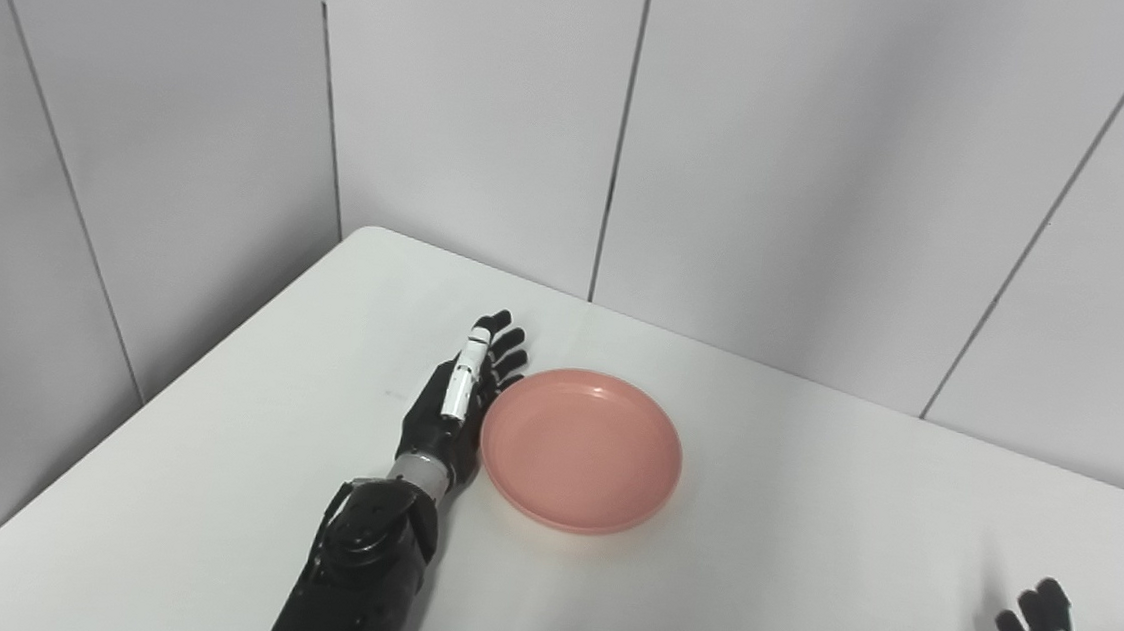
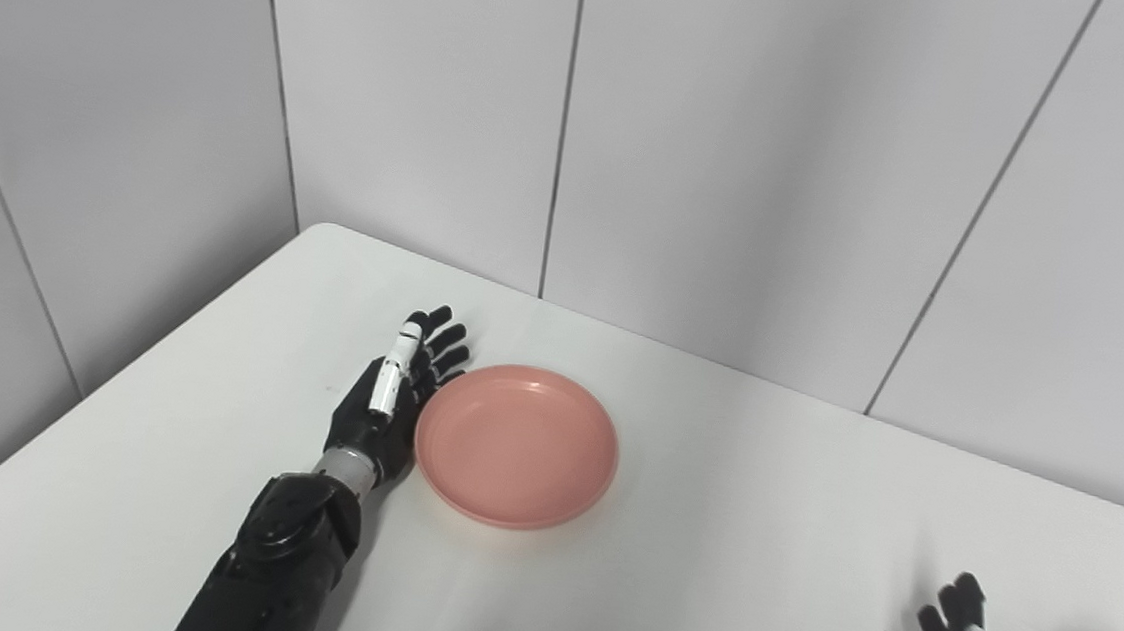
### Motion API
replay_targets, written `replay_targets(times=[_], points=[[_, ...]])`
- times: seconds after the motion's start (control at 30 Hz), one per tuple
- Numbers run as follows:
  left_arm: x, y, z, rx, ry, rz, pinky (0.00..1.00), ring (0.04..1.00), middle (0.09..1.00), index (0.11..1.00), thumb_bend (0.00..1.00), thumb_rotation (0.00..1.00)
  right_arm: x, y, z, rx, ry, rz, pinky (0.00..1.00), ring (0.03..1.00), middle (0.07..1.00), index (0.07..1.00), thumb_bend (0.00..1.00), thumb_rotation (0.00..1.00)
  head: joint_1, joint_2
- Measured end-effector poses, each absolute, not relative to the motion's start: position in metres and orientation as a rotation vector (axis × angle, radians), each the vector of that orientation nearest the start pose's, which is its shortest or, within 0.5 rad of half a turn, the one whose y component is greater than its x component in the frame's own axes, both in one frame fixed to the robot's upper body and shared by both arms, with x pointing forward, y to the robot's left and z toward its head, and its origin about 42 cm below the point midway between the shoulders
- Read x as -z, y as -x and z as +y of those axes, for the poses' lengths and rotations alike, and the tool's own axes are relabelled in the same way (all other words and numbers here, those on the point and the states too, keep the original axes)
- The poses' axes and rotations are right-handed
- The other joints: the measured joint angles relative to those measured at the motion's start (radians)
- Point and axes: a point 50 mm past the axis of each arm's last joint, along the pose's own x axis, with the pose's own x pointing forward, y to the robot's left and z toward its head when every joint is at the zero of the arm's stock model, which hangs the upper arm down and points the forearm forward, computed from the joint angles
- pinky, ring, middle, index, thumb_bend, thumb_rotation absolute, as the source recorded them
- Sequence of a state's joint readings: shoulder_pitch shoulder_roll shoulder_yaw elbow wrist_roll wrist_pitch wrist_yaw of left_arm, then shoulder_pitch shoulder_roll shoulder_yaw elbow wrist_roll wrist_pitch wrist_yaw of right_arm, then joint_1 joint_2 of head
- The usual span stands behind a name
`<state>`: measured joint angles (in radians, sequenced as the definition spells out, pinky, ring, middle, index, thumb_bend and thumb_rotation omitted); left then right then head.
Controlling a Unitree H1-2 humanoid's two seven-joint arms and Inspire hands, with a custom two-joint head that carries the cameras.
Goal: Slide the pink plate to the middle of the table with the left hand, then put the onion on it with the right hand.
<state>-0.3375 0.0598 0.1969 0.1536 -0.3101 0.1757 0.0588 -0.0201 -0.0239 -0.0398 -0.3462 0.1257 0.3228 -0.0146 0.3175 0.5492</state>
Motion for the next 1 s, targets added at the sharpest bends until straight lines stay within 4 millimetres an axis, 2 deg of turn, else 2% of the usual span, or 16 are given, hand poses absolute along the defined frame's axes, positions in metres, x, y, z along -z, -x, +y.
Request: replay_targets(times=[0.27, 0.57, 1.0], points=[[-0.155, -0.385, 0.249, -0.1, 0.302, 0.001, 0.94, 0.952, 0.947, 0.929, 0.39, 1.0, -0.168, -0.282, -0.223, 0.009, -0.081, -0.022, 1.0, 1.0, 1.0, 1.0, 0.11, 1.0, -0.044, 0.023], [-0.156, -0.381, 0.234, -0.062, 0.283, 0.018, 0.93, 0.941, 0.936, 0.912, 0.38, 1.0, -0.161, -0.283, -0.219, 0.011, -0.096, -0.005, 1.0, 1.0, 1.0, 1.0, 0.15, 1.0, -0.129, 0.061], [-0.158, -0.375, 0.223, -0.036, 0.288, 0.024, 0.96, 0.961, 0.954, 0.93, 0.39, 1.0, -0.159, -0.284, -0.211, 0.024, -0.08, -0.015, 1.0, 1.0, 1.0, 1.0, 0.18, 1.0, -0.195, 0.075]])
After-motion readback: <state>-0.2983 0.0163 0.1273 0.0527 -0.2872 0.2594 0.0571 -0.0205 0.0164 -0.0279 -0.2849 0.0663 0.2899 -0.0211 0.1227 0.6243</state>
